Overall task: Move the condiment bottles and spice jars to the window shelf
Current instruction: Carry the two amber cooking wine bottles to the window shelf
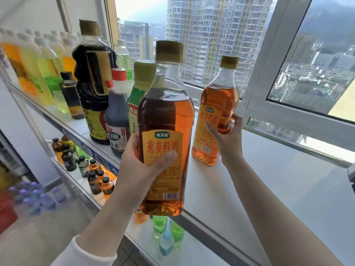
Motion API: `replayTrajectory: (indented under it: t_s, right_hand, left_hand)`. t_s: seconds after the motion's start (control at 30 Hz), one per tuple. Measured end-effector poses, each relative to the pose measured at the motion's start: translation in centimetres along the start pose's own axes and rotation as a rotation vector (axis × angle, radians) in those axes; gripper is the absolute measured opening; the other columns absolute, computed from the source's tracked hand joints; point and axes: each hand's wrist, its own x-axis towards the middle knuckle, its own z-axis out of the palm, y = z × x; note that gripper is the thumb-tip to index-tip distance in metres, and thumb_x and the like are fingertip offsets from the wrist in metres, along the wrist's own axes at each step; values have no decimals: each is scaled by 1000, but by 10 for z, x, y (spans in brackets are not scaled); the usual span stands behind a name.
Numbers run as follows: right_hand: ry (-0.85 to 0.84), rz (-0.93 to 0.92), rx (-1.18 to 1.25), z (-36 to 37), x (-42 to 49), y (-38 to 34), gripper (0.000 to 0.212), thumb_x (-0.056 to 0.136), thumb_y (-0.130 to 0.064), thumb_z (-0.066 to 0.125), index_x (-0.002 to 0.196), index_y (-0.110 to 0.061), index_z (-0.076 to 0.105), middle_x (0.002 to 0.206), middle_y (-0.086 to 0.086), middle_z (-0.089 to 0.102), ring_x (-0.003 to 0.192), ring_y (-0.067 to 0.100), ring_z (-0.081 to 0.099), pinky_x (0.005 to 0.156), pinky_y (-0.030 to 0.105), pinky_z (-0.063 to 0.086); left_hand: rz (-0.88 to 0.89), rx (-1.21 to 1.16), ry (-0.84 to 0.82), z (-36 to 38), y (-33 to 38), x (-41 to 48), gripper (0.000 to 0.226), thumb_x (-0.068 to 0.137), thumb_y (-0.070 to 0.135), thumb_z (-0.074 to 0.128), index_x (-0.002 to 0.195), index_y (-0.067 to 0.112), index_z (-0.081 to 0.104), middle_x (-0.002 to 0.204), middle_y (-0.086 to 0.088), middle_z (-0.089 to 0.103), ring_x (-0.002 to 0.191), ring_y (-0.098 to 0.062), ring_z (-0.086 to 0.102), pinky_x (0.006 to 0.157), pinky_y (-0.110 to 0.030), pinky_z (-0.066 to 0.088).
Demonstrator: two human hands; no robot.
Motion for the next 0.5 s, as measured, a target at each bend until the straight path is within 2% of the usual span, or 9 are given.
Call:
replayTrajectory:
  t_s: [0.13, 0.23, 0.33, 0.43, 0.5]
  right_hand:
    - [13, -11, -18, 5, 3, 6, 53, 76, -12, 73, 108, -23, 33, 96, -11, 59, 80, -4, 62, 57, 7, 49]
    - [-6, -21, -33, 6, 5, 9, 54, 76, -13, 73, 109, -23, 31, 97, -10, 60, 83, -1, 63, 58, 9, 50]
    - [-7, -40, -107, 6, 5, 11, 57, 75, -18, 75, 110, -25, 31, 98, -10, 60, 88, 4, 64, 66, 18, 52]
    - [8, -31, -147, 5, 5, 11, 59, 74, -22, 76, 111, -26, 31, 103, -3, 61, 93, 14, 65, 81, 37, 55]
    - [-4, -4, -160, 6, 0, 4, 60, 74, -24, 75, 115, -25, 30, 106, -3, 60, 93, 11, 63, 88, 40, 53]
  left_hand:
    - [15, 8, -11, -1, 0, -1, 101, 27, 77, 72, 112, 27, 50, 96, 10, 70, 89, -11, 69, 70, -32, 56]
    - [17, 5, -13, -1, 0, -1, 102, 27, 77, 72, 112, 25, 51, 94, 9, 70, 87, -12, 69, 66, -27, 57]
    - [9, -16, -25, 0, 0, -4, 99, 26, 76, 73, 108, 26, 51, 92, 10, 71, 85, -11, 70, 62, -23, 56]
    - [7, -32, -37, 2, 1, -6, 95, 25, 75, 74, 105, 29, 51, 91, 11, 71, 83, -10, 70, 61, -21, 56]
    - [-5, -37, -44, 5, 2, -7, 93, 24, 71, 77, 104, 31, 51, 89, 14, 71, 83, -8, 69, 61, -21, 56]
